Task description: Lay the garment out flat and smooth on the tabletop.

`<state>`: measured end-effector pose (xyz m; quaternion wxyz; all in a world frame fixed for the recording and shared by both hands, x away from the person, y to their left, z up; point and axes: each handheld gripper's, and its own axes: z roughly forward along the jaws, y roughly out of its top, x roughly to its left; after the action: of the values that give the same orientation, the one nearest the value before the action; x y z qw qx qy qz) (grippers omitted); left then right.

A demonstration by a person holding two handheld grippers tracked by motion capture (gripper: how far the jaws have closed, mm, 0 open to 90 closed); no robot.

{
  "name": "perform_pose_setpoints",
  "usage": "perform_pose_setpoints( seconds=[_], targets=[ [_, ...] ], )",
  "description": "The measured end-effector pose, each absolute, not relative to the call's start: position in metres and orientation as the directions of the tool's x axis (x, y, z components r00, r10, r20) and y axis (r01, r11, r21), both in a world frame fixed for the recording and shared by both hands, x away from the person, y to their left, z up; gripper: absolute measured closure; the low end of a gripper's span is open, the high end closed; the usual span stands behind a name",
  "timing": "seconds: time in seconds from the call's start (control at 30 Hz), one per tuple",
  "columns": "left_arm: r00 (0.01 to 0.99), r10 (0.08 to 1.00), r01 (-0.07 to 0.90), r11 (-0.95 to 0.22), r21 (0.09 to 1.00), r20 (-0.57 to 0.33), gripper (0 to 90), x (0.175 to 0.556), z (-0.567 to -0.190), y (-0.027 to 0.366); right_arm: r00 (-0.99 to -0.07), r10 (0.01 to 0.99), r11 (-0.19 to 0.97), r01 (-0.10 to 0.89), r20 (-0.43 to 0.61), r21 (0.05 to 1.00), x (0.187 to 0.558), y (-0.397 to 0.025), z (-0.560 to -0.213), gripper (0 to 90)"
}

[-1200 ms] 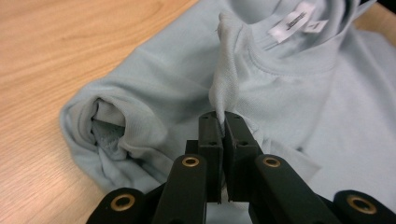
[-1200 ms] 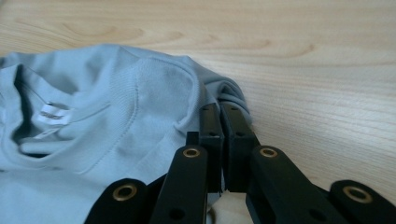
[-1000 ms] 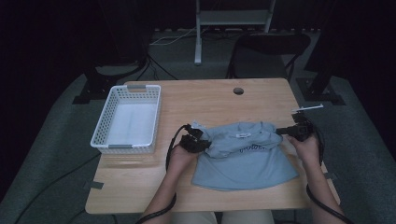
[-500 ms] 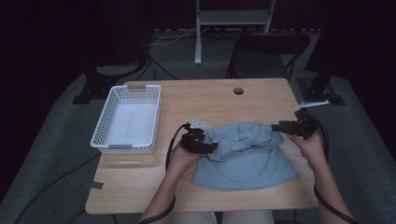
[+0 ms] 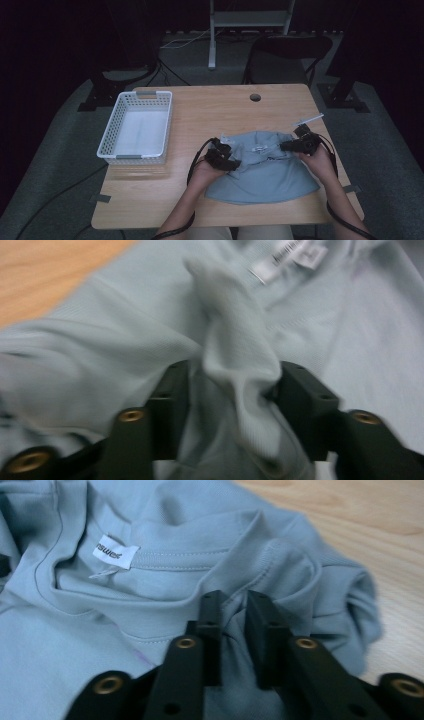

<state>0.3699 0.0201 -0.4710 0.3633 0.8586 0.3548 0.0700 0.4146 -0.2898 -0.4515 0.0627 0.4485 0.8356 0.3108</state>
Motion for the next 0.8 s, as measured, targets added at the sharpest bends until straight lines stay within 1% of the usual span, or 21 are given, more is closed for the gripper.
perform_pose_setpoints(
  seconds=[0.03, 0.07, 0.17, 0.3, 0.33, 0.43, 0.5, 0.53, 0.57, 0.6, 0.7, 0.8],
  targets=[
    [0.738, 0.66, 0.558, -0.484, 0.674, -0.138, 57.0, 0.37, -0.471, 0.02, -0.59, 0.789, 0.404, 0.711, 0.174, 0.576, 0.415, -0.29, -0.452, 81.6],
    [0.737, 0.66, 0.563, -0.476, 0.675, -0.149, 59.6, 0.367, -0.471, 0.022, -0.597, 0.786, 0.416, 0.704, 0.162, 0.575, 0.412, -0.287, -0.454, 83.4],
    [0.736, 0.66, 0.562, -0.471, 0.68, -0.151, 63.4, 0.362, -0.472, 0.023, -0.61, 0.777, 0.428, 0.693, 0.156, 0.581, 0.407, -0.285, -0.456, 84.0],
    [0.75, 0.645, 0.551, -0.489, 0.676, -0.146, 63.6, 0.34, -0.472, 0.029, -0.644, 0.753, 0.464, 0.665, 0.136, 0.586, 0.393, -0.281, -0.457, 84.1],
    [0.75, 0.645, 0.551, -0.489, 0.676, -0.146, 63.5, 0.34, -0.472, 0.029, -0.644, 0.753, 0.464, 0.665, 0.136, 0.586, 0.393, -0.281, -0.457, 84.1],
    [0.744, 0.648, 0.563, -0.479, 0.674, -0.161, 63.6, 0.322, -0.473, 0.034, -0.672, 0.729, 0.486, 0.641, 0.129, 0.594, 0.373, -0.279, -0.458, 84.2],
    [0.745, 0.649, 0.561, -0.48, 0.675, -0.158, 63.6, 0.318, -0.473, 0.035, -0.682, 0.721, 0.494, 0.631, 0.123, 0.598, 0.368, -0.279, -0.458, 84.2],
    [0.747, 0.647, 0.559, -0.486, 0.672, -0.154, 63.5, 0.313, -0.472, 0.035, -0.694, 0.711, 0.513, 0.619, 0.109, 0.594, 0.356, -0.277, -0.458, 84.2],
    [0.751, 0.643, 0.554, -0.493, 0.671, -0.148, 63.5, 0.308, -0.472, 0.036, -0.694, 0.711, 0.513, 0.619, 0.109, 0.594, 0.356, -0.277, -0.458, 84.2],
    [0.754, 0.641, 0.551, -0.493, 0.674, -0.147, 63.1, 0.3, -0.472, 0.036, -0.709, 0.699, 0.533, 0.606, 0.097, 0.591, 0.345, -0.276, -0.457, 84.2],
    [0.757, 0.638, 0.546, -0.496, 0.675, -0.143, 62.9, 0.293, -0.473, 0.037, -0.719, 0.69, 0.546, 0.594, 0.086, 0.59, 0.336, -0.275, -0.457, 84.2],
    [0.754, 0.642, 0.539, -0.483, 0.69, -0.139, 61.7, 0.283, -0.474, 0.038, -0.723, 0.684, 0.539, 0.59, 0.098, 0.601, 0.324, -0.278, -0.458, 83.8]
  ],
)
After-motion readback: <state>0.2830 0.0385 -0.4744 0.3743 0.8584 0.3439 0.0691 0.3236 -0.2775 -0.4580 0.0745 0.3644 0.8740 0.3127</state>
